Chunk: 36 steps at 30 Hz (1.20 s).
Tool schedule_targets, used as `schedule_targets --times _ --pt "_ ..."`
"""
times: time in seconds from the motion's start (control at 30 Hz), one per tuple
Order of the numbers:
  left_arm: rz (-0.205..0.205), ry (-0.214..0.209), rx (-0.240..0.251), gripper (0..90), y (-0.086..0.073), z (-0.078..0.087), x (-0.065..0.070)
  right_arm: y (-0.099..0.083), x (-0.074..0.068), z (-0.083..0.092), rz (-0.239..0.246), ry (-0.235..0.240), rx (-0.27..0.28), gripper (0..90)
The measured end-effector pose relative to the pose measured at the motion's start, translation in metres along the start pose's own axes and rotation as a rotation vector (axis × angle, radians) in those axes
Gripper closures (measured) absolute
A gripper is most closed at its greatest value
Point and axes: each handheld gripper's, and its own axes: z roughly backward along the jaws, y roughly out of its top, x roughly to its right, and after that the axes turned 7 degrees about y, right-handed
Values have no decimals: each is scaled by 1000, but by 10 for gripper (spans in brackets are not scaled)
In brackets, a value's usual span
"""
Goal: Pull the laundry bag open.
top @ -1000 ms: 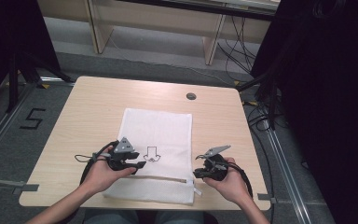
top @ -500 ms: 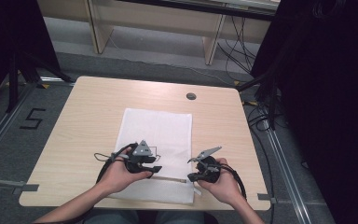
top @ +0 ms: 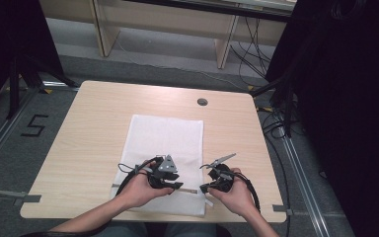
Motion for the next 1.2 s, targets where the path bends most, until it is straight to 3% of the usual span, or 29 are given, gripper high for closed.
schedule_targets --times 0.07,0.1,0.13,0.17,0.2,0.23,0.27,0.3,0.33,0.4,0.43,0.5,0.53,0.57,0.6,0.63,0.67,0.8,0.87,0.9,0.97,1.0,1.1,1.13,1.2 --pt "-10 -2 -1 673 2 -2 2 0 -1 -1 -9 6 -10 900" --pt "-36 -7 -11 679 3 -3 1 0 0 -1 1 4 -12 900" --pt "-21 -12 -14 690 4 -4 3 0 -1 -3 -10 9 -20 900" --pt "-40 -14 -16 690 6 -5 2 0 -1 -3 -10 9 -20 900" --pt "-22 -18 -17 695 7 -7 4 0 0 -3 -13 9 -27 900" --pt "-44 -22 -23 696 8 -7 3 1 -1 -4 -17 13 -29 900" --pt "-9 -29 -6 696 9 -10 6 1 0 -4 -13 12 -26 900" --pt "-37 -37 -27 696 10 -10 5 0 -1 -4 -20 18 -35 900" --pt "-34 -39 -22 696 10 -11 7 0 -2 -4 -24 16 -32 900" --pt "1 -40 3 695 10 -14 11 0 0 -6 -12 12 -30 900" --pt "-46 -44 -36 694 10 -13 8 0 -1 -5 -22 15 -38 900" --pt "-1 -46 1 692 10 -16 12 0 -1 -6 -40 17 -46 900" --pt "5 -46 -3 692 10 -16 13 0 0 -7 -26 12 -39 900" --pt "-47 -51 -26 691 11 -15 11 0 0 -7 -29 14 -43 900" --pt "-5 -51 -7 691 10 -17 14 0 0 -7 -29 14 -43 900" --pt "-4 -53 -4 691 10 -17 15 0 1 -7 -31 15 -39 900" --pt "-63 -56 -35 691 10 -15 12 0 1 -8 -35 8 -33 900" --pt "14 -56 10 671 8 -19 15 -1 2 -12 -48 2 -39 900" --pt "-1 -54 7 666 7 -19 14 -1 1 -13 -61 2 -42 900" --pt "-45 -55 -21 666 7 -18 11 -1 1 -13 -61 2 -42 900" --pt "-40 -55 -21 666 6 -18 12 -1 2 -14 -46 0 -35 900" --pt "-57 -51 -34 665 6 -18 10 -1 1 -15 -55 3 -35 900" --pt "-51 -50 -38 665 6 -19 11 -2 2 -16 -64 3 -32 900" --pt "4 -52 -8 665 5 -22 15 -2 2 -16 -55 3 -28 900" --pt "-51 -58 -36 665 6 -21 13 -3 1 -16 -64 -1 -26 900"
